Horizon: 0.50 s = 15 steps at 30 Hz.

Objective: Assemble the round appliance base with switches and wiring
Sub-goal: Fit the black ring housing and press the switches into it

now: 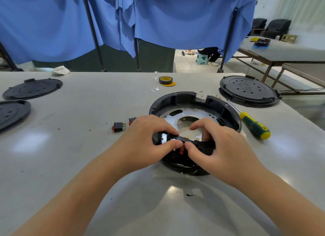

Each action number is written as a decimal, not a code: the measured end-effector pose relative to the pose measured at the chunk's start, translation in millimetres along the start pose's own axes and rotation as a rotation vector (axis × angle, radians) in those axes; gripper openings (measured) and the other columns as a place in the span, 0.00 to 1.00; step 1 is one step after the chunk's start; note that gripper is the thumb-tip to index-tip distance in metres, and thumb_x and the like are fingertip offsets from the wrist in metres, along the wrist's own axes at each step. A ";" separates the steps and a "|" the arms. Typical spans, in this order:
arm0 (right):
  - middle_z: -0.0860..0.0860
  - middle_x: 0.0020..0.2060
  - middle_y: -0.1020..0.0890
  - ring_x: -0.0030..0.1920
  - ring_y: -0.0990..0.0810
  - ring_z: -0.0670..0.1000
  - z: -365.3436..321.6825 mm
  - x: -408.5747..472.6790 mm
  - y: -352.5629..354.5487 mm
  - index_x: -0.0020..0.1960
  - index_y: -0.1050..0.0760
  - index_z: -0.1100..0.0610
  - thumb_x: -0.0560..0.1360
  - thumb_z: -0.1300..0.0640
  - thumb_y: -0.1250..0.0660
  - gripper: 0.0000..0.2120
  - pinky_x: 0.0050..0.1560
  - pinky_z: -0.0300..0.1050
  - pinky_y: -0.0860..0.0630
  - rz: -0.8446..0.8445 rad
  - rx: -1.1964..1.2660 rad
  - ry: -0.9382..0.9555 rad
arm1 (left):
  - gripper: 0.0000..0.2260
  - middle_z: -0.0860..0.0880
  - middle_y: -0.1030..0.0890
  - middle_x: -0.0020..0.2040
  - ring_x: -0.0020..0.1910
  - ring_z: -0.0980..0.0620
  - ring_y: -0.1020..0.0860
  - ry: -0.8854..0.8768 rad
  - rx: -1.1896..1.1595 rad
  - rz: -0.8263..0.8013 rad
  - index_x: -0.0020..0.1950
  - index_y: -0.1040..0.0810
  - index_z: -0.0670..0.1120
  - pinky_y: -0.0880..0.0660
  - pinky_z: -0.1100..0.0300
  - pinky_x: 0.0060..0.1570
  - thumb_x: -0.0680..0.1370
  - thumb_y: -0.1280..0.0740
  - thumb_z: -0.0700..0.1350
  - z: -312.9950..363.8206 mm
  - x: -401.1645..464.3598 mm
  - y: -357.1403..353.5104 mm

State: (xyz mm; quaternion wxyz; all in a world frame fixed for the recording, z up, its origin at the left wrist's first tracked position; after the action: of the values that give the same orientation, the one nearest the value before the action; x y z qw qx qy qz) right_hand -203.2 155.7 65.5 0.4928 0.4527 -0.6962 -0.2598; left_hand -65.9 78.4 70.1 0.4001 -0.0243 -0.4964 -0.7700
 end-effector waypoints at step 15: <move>0.42 0.39 0.25 0.40 0.26 0.43 9.3 5.7 8.7 0.47 0.21 0.48 0.69 0.38 0.36 0.16 0.40 0.41 0.27 -0.025 -0.008 0.099 | 0.13 0.58 0.19 0.53 0.56 0.62 0.25 -0.063 0.015 0.152 0.54 0.17 0.51 0.30 0.60 0.59 0.75 0.34 0.55 3.9 -1.9 -14.2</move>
State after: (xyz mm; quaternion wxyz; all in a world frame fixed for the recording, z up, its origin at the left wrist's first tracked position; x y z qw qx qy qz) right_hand -215.6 153.8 71.6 0.5253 0.4718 -0.6639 -0.2461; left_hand -75.1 85.3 60.6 0.4418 -0.0829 -0.5112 -0.7325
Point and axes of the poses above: each hand's wrist, its own x-axis towards the middle knuckle, its own y-axis out of the back of the hand, z = x × y, the point moved 7 cm from there along x, towards the middle knuckle
